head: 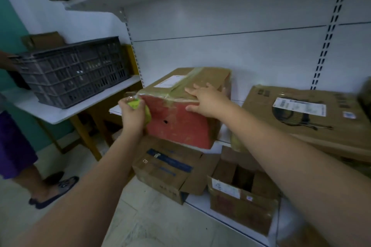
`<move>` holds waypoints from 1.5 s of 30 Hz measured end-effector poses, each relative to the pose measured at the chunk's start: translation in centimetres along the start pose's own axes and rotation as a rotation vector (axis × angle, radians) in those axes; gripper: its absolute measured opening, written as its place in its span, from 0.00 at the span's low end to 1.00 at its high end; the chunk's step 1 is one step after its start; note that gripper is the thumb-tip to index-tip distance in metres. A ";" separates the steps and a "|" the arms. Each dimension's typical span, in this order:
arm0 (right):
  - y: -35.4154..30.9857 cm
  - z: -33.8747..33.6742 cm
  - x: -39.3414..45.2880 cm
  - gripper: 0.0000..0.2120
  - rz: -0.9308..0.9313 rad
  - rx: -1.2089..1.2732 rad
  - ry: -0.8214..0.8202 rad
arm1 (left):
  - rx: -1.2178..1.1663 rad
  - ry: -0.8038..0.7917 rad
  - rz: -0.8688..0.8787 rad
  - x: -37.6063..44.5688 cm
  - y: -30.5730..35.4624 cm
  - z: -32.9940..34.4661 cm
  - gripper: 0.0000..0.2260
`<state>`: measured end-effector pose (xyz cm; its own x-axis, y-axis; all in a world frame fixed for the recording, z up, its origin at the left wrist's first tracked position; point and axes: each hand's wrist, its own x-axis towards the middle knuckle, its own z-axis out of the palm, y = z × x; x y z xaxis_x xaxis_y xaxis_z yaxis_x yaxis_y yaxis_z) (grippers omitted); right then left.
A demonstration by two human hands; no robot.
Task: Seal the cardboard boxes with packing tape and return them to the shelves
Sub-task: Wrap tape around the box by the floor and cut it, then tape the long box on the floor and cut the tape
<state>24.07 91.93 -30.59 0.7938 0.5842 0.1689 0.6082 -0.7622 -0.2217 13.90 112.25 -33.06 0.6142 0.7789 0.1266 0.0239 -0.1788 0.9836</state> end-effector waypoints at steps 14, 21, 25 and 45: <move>0.8 0.6 2.3 0.35 0.144 0.006 0.034 | 0.021 -0.428 -0.106 -3.5 0.2 1.9 0.11; 1.6 -2.3 -8.9 0.33 -0.007 -0.019 0.249 | -0.043 -0.600 -0.046 -11.4 3.7 -1.3 0.06; 2.0 -4.6 -16.4 0.32 -0.017 -0.013 0.302 | -0.087 -0.695 0.014 -17.4 5.9 -2.0 0.05; 20.3 7.8 -54.0 0.16 0.578 -0.062 0.057 | 0.441 -1.229 0.153 -41.9 -12.4 13.6 0.09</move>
<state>-6.49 47.10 -51.73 0.9945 0.0542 0.0891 0.0740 -0.9688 -0.2365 -1.42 73.63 -52.33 0.9405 -0.2770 -0.1967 0.0004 -0.5781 0.8159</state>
